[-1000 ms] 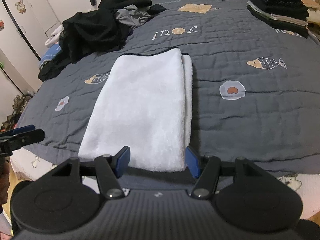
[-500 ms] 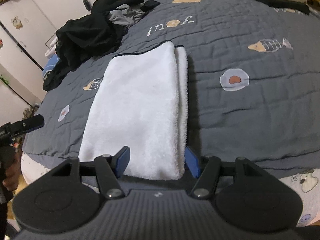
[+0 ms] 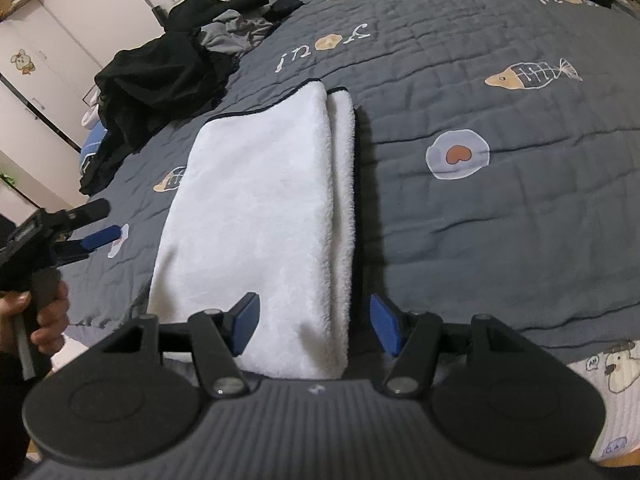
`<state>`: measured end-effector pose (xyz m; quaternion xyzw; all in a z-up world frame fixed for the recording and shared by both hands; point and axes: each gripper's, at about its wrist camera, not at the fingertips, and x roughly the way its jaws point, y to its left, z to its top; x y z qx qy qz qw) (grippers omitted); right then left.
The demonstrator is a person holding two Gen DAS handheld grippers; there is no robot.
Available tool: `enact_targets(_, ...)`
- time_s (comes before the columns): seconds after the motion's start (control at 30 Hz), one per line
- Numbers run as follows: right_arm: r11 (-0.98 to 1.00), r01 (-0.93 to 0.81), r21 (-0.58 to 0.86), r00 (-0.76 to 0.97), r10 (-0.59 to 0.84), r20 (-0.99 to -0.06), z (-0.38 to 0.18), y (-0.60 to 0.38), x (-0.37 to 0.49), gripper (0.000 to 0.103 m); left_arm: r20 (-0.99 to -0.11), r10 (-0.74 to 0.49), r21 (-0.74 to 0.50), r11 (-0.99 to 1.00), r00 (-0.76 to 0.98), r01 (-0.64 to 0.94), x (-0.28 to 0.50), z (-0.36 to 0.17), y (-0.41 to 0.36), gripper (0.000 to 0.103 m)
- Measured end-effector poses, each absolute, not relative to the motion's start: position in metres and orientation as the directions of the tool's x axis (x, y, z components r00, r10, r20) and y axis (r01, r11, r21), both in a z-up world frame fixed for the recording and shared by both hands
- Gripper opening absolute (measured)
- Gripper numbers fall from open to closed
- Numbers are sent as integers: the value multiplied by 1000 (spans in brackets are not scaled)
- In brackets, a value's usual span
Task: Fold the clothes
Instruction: 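Lower the left gripper onto the blanket's black-trimmed edge and pinch it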
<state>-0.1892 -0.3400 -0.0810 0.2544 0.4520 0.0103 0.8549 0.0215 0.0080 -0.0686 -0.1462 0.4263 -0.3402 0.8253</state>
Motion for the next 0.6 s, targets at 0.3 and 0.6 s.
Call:
enact_targets(0.3, 854, 186, 485, 598, 294, -746, -92, -345, -186, 61, -579, -739, -615, 673, 344, 411, 52, -97, 2, 103)
enact_targets(0.6, 850, 184, 494, 579, 313, -753, -100, -347, -183, 61, -541, -792, -697, 611, 283, 376, 82, -128, -12, 103)
